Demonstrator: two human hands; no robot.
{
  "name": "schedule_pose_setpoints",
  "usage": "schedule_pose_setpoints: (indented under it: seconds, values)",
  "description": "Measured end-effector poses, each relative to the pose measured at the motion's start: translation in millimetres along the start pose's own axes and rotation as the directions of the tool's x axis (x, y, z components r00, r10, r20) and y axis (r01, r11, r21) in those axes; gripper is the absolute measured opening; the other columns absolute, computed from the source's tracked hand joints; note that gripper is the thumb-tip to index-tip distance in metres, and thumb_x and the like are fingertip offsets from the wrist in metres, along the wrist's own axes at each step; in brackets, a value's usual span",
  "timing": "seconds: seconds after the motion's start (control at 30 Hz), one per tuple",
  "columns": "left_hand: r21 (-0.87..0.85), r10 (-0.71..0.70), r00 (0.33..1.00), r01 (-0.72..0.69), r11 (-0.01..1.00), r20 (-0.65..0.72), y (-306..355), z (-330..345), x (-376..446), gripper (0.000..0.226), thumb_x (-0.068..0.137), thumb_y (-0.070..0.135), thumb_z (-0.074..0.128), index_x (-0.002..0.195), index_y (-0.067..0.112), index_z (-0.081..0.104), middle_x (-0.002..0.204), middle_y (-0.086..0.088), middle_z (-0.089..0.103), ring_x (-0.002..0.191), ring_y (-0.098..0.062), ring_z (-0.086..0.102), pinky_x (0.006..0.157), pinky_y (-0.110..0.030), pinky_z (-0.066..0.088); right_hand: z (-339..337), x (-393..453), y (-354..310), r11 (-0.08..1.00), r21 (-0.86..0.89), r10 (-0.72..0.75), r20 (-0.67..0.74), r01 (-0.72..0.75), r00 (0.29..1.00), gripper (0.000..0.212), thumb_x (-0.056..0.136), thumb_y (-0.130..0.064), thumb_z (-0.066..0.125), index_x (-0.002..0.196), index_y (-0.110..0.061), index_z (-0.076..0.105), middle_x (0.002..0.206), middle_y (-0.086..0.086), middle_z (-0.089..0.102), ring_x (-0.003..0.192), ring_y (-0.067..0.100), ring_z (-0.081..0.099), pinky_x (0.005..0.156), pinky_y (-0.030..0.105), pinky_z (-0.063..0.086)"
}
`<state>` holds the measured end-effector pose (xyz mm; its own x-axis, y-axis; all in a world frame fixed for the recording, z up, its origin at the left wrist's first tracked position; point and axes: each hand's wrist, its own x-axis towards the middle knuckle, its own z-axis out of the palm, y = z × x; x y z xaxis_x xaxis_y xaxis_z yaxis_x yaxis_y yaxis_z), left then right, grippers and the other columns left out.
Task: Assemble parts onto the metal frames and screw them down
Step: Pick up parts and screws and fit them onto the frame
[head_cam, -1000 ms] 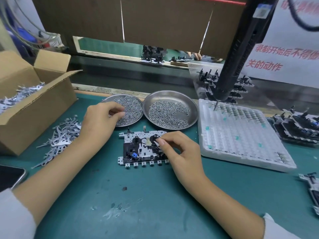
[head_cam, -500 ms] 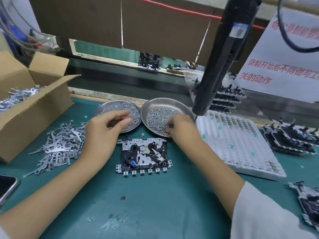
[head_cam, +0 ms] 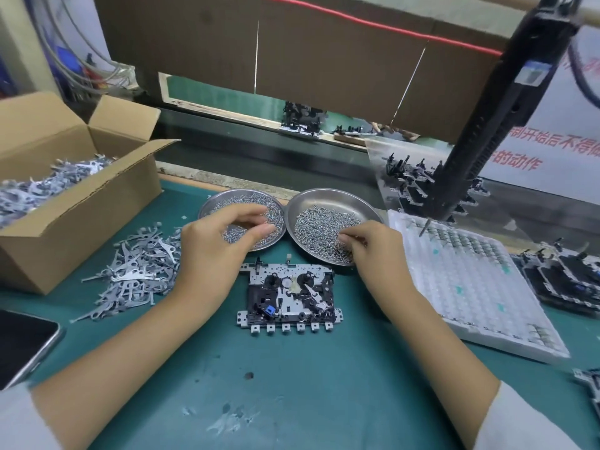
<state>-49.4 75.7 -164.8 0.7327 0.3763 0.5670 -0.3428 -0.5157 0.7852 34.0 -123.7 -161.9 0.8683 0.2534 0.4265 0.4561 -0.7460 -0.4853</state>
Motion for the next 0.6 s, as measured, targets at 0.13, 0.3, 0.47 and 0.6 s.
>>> schedule_pose_setpoints:
  seconds: [0.13,0.3,0.47,0.6]
  values:
    - [-0.005,0.018,1.000,-0.018,1.000,0.009,5.3,-0.4,-1.6,0.026,0.073,0.014,0.079,0.097,0.021,0.072,0.082,0.016,0.069,0.078,0.007,0.063,0.081,-0.004,0.040,-7.0,-5.7,-9.2,0.939,0.325,0.127,-0.013,-0.116,0.992,0.010,0.084,-0.007,0.070,0.089,-0.012,0.076,0.086,-0.001,0.073,0.079,0.010,0.064,0.078,0.016,0.046]
    - [-0.008,0.167,0.981,-0.167,0.986,0.098,23.7,5.1,-13.0,0.033,0.072,0.021,0.078,0.103,0.024,0.068,0.083,0.018,0.068,0.084,0.004,0.064,0.091,-0.016,0.043,-22.8,-20.7,-36.1,0.475,0.837,0.187,0.205,-0.271,0.961,0.007,0.076,-0.011,0.072,0.079,-0.017,0.075,0.078,0.002,0.074,0.074,0.011,0.068,0.075,0.023,0.055]
    - [0.017,0.274,0.951,-0.279,0.960,0.142,29.4,10.3,-21.6,0.034,0.074,0.026,0.074,0.107,0.018,0.069,0.084,0.016,0.069,0.086,0.000,0.062,0.089,-0.030,0.046,-19.7,-39.2,-44.3,0.367,0.855,0.111,0.350,-0.366,0.930,0.017,0.069,-0.017,0.069,0.083,-0.008,0.073,0.080,0.008,0.072,0.079,0.017,0.068,0.078,0.027,0.056]
    - [0.022,0.280,0.948,-0.287,0.958,0.152,28.1,11.2,-24.0,0.036,0.074,0.025,0.075,0.109,0.017,0.069,0.085,0.015,0.069,0.086,-0.002,0.061,0.088,-0.031,0.047,-16.1,-43.2,-46.0,0.345,0.854,0.103,0.377,-0.388,0.921,0.024,0.071,-0.016,0.068,0.090,-0.001,0.071,0.097,0.022,0.071,0.095,0.033,0.067,0.084,0.031,0.055]
